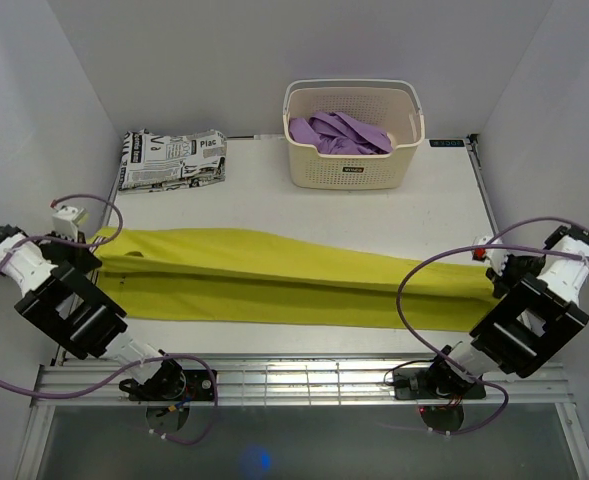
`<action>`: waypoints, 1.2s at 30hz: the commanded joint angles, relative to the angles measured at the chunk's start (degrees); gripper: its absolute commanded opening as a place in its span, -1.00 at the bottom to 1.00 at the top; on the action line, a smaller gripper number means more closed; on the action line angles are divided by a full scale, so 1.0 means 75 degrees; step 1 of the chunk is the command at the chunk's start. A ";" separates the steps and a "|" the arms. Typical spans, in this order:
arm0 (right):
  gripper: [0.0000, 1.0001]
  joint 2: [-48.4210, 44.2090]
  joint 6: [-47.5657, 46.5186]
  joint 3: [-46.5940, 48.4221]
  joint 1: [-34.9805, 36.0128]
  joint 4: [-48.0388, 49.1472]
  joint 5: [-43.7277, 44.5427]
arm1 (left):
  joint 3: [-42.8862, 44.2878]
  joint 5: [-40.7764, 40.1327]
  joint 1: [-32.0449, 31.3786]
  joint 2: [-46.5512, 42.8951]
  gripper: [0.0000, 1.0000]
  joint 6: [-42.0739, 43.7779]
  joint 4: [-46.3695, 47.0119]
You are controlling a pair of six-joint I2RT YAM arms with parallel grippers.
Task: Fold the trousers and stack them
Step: Fold the trousers
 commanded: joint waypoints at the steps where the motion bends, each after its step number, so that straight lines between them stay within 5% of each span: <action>1: -0.84 -0.0218 -0.1313 -0.1275 -0.0509 0.1407 0.1357 | -0.1005 -0.0936 0.0842 -0.0427 -1.00 0.1888 0.0540; 10: -0.84 -0.0171 -0.0528 -0.3058 0.0030 0.3108 0.1661 | -0.3972 -0.2331 0.0585 -0.0111 -1.00 0.1656 0.2849; 26: -0.84 0.0462 0.0621 -0.0645 0.0171 0.1787 0.0619 | -0.2345 -0.1665 0.0139 0.0064 -1.00 0.0731 0.2229; 33: -0.84 -0.0264 -0.0327 -0.2329 0.0171 0.2754 0.1566 | -0.2730 -0.2028 0.0128 0.0124 -1.00 0.0906 0.2462; 36: 0.02 -0.0453 -0.0131 -0.2509 0.0148 0.2537 0.1698 | -0.2801 -0.2227 0.0128 0.0112 -1.00 0.1117 0.2463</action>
